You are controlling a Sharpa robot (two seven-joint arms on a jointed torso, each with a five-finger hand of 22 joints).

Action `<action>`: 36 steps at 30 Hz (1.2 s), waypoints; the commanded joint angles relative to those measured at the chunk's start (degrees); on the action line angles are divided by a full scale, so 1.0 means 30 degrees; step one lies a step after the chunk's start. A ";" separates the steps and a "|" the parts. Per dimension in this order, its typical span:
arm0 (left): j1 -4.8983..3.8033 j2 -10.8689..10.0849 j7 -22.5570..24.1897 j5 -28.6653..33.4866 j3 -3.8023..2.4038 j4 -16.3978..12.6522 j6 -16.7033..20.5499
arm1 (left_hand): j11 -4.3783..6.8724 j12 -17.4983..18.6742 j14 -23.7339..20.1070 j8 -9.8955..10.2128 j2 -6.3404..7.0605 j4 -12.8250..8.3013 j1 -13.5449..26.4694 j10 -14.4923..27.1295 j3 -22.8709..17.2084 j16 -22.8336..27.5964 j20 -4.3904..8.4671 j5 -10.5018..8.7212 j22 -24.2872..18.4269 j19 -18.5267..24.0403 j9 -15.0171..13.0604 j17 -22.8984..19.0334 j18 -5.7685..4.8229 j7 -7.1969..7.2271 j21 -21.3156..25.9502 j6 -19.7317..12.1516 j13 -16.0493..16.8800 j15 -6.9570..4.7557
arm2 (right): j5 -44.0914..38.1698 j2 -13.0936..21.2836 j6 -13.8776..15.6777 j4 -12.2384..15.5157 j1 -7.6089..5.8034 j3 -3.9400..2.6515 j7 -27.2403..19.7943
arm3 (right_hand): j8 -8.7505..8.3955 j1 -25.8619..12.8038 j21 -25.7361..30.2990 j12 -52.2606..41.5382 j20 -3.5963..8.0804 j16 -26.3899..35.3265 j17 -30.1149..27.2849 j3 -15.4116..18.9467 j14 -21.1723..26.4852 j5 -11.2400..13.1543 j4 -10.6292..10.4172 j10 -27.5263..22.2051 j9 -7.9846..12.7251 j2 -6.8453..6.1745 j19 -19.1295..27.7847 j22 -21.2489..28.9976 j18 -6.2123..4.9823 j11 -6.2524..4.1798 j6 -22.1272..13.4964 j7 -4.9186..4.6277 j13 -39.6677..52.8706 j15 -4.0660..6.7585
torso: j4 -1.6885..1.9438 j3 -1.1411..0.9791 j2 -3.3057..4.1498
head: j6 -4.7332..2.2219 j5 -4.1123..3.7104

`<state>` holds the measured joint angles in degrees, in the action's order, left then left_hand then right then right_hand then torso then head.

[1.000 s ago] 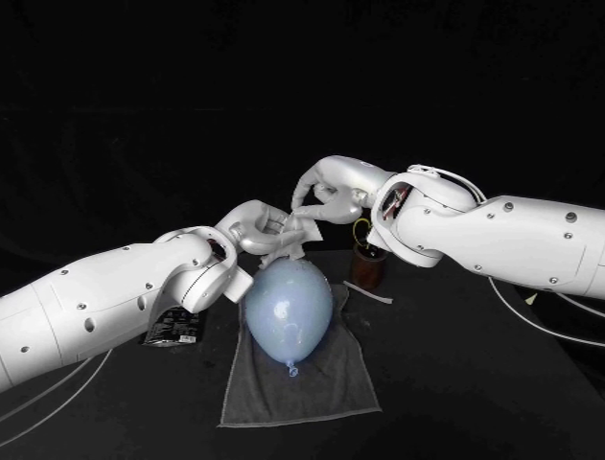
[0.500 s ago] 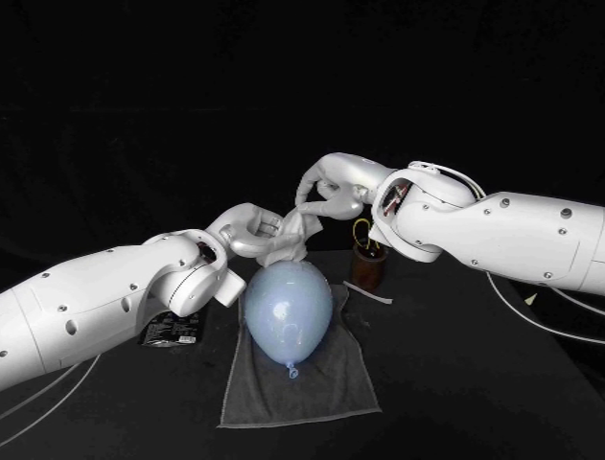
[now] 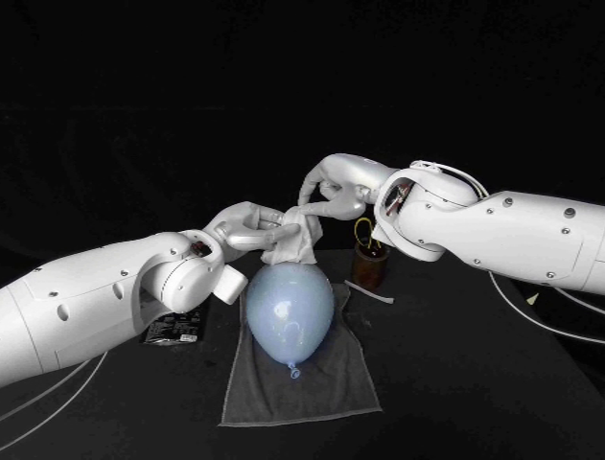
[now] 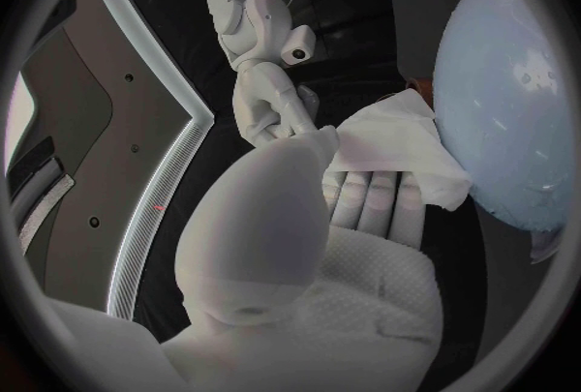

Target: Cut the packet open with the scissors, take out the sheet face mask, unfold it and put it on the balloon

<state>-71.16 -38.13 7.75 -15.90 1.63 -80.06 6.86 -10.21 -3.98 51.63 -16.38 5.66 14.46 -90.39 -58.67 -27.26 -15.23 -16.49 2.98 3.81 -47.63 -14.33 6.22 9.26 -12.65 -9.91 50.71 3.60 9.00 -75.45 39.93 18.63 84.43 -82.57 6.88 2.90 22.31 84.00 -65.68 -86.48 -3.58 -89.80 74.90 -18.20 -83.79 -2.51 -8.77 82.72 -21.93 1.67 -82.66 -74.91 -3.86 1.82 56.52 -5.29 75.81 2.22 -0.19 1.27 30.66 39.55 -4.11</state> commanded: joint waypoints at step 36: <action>-0.0032 -0.0277 -0.0270 0.2658 -0.0017 0.0105 -0.1700 | 0.0555 0.0052 0.0751 -0.1394 -0.0954 -0.0187 0.1044 -0.2101 -0.1626 0.0701 0.0090 -0.0068 0.0009 -0.0746 -0.0981 -0.0082 0.0426 0.0635 0.0234 0.0700 0.0012 -0.0408 | 0.2519 0.0453 0.0481 0.0318 -0.0081 -0.0015 -0.0607 | -0.0236 -0.0895 0.0723 0.1103 -0.0160 -0.0068 0.5033 -0.0847 -0.2072 -0.0084 -0.0231 0.0282 0.0322 -0.0706 0.0226 -0.2908 -0.0259 0.0195 -0.1314 -0.0571 0.2367 -0.0221 | -0.0003 -0.0001 0.0034 | -0.0147 0.0068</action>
<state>-71.18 -38.98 6.70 -8.82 1.65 -79.63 2.76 -8.50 -3.98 54.18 -20.31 2.51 13.97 -87.51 -64.44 -31.96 -13.43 -16.18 2.95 3.92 -49.56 -17.16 6.06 9.83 -11.05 -9.49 52.90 3.64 7.88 -70.98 41.19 19.09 85.31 -82.73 6.89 2.26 22.04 82.67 -63.70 -83.35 -3.91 -89.76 74.90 -20.82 -84.02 -2.81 -9.08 82.90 -21.18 0.34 -82.33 -74.93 -3.85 1.99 53.08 -6.85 78.22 1.84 -0.18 1.29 30.77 39.13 -3.94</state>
